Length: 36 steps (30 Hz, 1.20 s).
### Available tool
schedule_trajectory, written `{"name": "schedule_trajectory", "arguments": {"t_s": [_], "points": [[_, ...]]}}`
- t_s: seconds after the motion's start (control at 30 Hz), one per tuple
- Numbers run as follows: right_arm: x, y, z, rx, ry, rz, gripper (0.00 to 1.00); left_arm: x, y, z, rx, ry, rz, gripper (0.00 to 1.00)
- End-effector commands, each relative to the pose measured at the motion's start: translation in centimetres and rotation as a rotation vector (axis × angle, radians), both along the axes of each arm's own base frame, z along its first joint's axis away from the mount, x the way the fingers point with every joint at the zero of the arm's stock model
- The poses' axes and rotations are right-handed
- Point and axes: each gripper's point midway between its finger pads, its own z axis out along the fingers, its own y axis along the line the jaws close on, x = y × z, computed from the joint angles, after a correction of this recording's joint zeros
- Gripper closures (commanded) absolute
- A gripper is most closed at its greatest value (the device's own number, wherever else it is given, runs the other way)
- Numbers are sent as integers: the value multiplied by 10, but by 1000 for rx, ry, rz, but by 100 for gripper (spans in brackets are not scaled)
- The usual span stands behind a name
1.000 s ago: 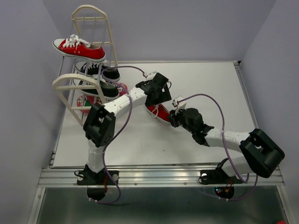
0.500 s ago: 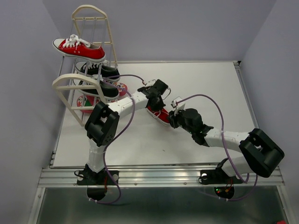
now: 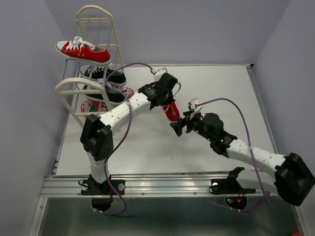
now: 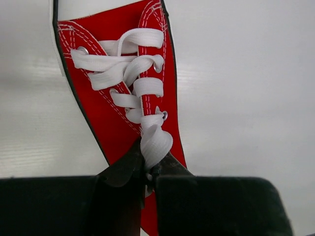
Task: Place and organize the shoes onto the shoe shelf
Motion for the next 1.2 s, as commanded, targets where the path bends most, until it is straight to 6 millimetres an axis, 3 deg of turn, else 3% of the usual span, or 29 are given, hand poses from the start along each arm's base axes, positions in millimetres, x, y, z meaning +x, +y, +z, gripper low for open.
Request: {"name": "schedule_trajectory", "arguments": {"t_s": [0.0, 0.1, 0.13, 0.17, 0.2, 0.3, 0.37, 0.5, 0.57, 0.63, 0.67, 0.7, 0.77, 0.8, 0.83, 0.87, 0.93, 1.07, 1.13, 1.17], "points": [[-25, 3, 82, 176, -146, 93, 0, 28, 3, 174, -159, -388, 30, 100], [-33, -9, 103, 222, -197, 71, 0, 35, 16, 204, -131, -445, 88, 100], [-35, -14, 111, 240, -223, 58, 0, 37, 19, 234, -160, -495, 109, 100], [-34, -18, 108, 240, -222, 40, 0, 40, 25, 247, -153, -522, 142, 100], [-29, -24, 107, 237, -226, -6, 0, 37, 33, 276, -175, -567, 159, 100], [-14, -35, 95, 206, -205, -108, 0, 32, 60, 318, -185, -651, 259, 100], [-8, -35, 85, 178, -182, -136, 0, 17, 87, 360, -212, -737, 312, 100], [2, -35, 75, 136, -151, -168, 0, -11, 136, 420, -244, -902, 394, 100], [3, -34, 71, 128, -138, -171, 0, -29, 161, 434, -247, -942, 431, 100], [6, -34, 66, 118, -123, -186, 0, -39, 187, 437, -207, -955, 520, 100], [7, -34, 65, 117, -122, -189, 0, -55, 213, 444, -204, -972, 592, 100], [8, -36, 64, 113, -121, -201, 0, -62, 225, 446, -214, -981, 635, 100], [11, -35, 59, 102, -109, -212, 0, -70, 239, 436, -182, -972, 679, 100], [13, -36, 57, 93, -103, -221, 0, -85, 263, 438, -190, -980, 753, 100], [14, -35, 54, 87, -91, -225, 0, -87, 267, 428, -171, -968, 772, 100], [15, -35, 51, 79, -84, -230, 0, -100, 285, 428, -173, -973, 820, 100], [18, -35, 44, 59, -63, -240, 0, -103, 294, 416, -150, -960, 866, 100], [20, -32, 41, 51, -47, -241, 0, -110, 314, 411, -132, -959, 931, 100], [20, -30, 37, 43, -37, -232, 0, -104, 317, 410, -104, -959, 905, 100], [20, -30, 35, 40, -33, -229, 0, -93, 309, 408, -109, -953, 861, 100]]}}
